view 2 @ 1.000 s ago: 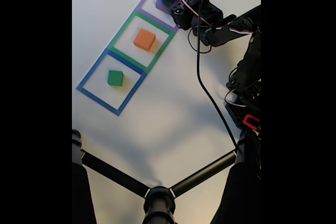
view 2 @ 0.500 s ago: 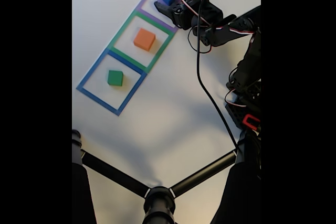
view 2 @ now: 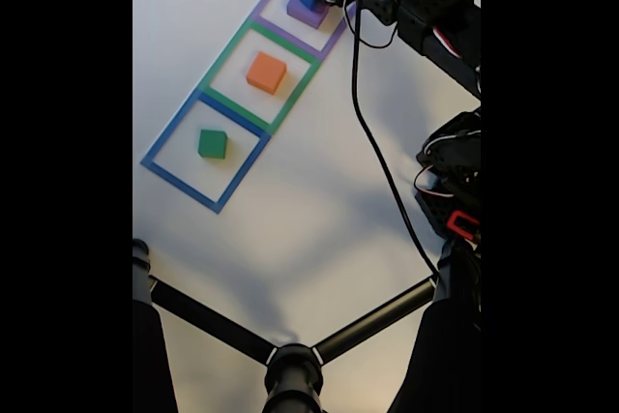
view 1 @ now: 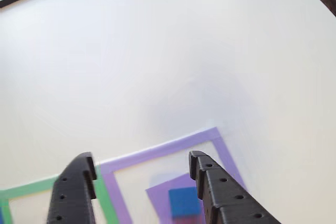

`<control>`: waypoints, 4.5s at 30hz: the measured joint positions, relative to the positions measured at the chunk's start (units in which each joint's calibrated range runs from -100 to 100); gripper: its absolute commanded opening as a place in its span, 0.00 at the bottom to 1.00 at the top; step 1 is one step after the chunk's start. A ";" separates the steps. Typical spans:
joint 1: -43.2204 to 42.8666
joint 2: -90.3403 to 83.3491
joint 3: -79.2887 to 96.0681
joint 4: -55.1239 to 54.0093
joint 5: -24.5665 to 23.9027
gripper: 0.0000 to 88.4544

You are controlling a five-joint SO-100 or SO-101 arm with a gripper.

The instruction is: Tower of hanoi

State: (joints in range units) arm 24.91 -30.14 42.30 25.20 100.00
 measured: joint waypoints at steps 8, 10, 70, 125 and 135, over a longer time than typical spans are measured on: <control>-6.09 -10.76 -11.26 30.06 -0.57 0.00; -8.79 -13.28 -11.61 34.21 -0.38 0.00; -39.54 6.05 40.84 -49.04 -0.75 0.40; -44.03 46.49 24.25 -75.44 -0.75 0.29; -44.93 46.91 23.90 -75.84 -0.75 0.20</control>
State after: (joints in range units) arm -20.02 16.77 66.21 -50.64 99.25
